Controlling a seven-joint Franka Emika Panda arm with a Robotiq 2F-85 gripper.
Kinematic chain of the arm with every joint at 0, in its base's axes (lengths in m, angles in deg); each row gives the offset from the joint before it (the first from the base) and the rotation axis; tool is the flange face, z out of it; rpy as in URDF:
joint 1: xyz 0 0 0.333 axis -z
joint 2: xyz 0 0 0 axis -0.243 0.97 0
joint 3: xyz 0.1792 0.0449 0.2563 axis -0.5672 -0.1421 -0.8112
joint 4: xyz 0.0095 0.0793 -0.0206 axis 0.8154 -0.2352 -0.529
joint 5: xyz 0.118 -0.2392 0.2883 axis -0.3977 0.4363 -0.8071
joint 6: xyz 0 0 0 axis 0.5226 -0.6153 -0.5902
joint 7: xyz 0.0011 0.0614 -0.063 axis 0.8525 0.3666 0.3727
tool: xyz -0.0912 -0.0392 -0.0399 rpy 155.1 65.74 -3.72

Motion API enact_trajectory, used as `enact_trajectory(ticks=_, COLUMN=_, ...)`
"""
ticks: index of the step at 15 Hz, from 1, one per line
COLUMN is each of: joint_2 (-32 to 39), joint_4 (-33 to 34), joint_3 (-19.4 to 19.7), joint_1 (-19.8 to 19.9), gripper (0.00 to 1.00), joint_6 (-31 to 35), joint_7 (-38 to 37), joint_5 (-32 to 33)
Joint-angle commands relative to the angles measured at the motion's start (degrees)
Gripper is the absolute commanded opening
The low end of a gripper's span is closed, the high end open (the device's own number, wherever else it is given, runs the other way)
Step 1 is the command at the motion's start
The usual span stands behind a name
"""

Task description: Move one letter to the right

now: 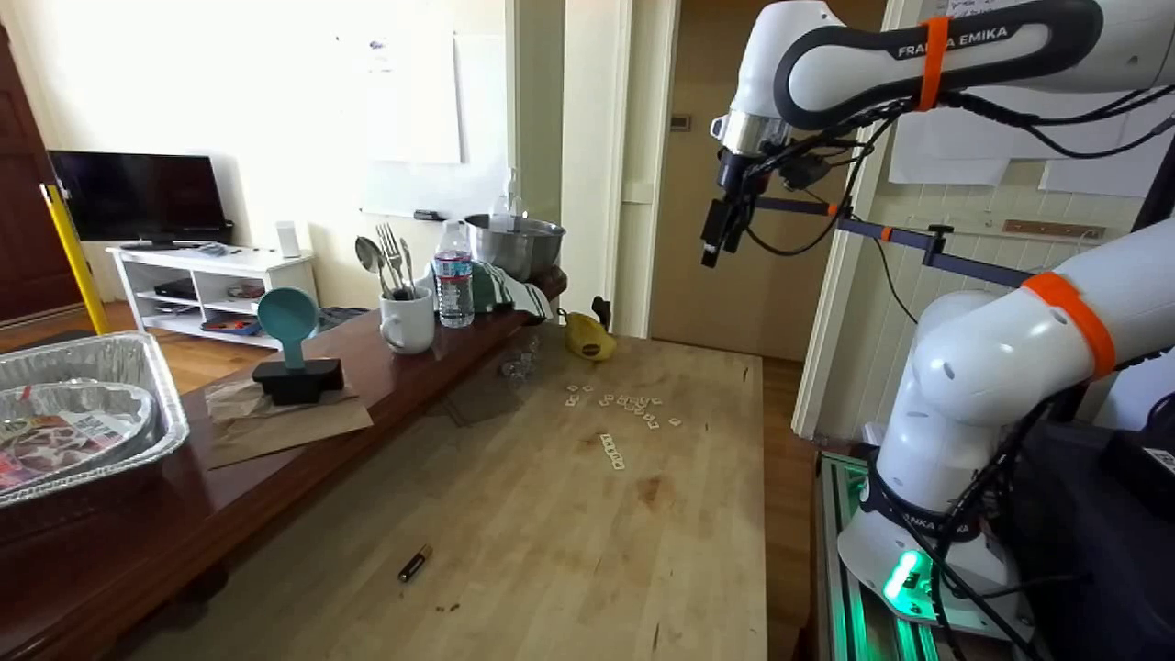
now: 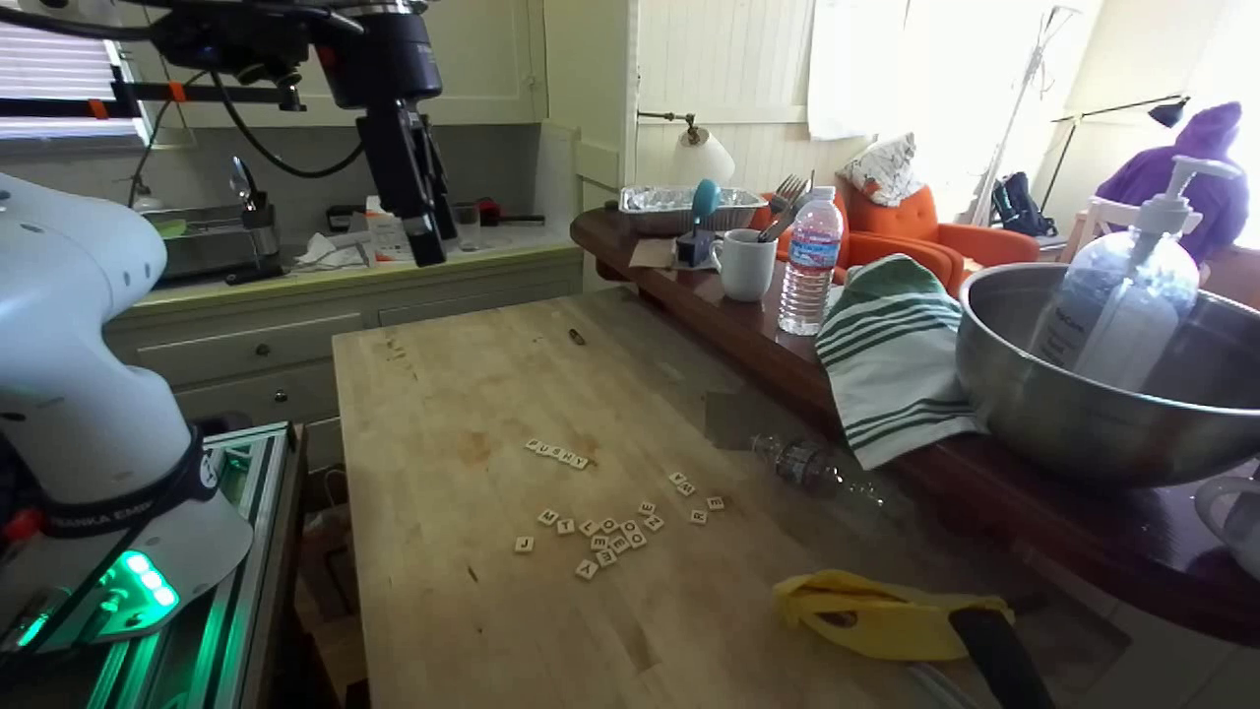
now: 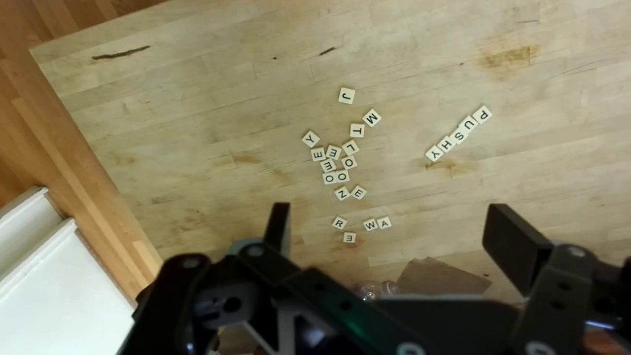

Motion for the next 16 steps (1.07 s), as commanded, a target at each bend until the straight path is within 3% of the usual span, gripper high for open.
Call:
enact_trajectory(ticks=1, joint_2=1.93, joint_4=-3.14, joint_3=1.11, joint_1=-5.55, gripper=1.0, joint_6=3.1, joint_7=5.17, joint_5=-2.23)
enact_trajectory(ticks=7, joint_2=5.19, joint_4=-9.2, joint_3=3.1, joint_1=-13.26, gripper=1.0, joint_6=15.2, joint_7=17.0, joint_5=-4.03)
enact_trajectory(ticks=9, joint_2=8.35, joint_4=-8.4, joint_3=4.9, joint_1=-15.69, gripper=1.0, joint_6=18.35, joint_7=21.92, joint_5=-5.31)
enact_trajectory(ticks=16, joint_2=17.63, joint_4=-9.07, joint_3=9.94, joint_1=-18.61, gripper=1.0, joint_6=27.09, joint_7=34.03, joint_5=-8.81)
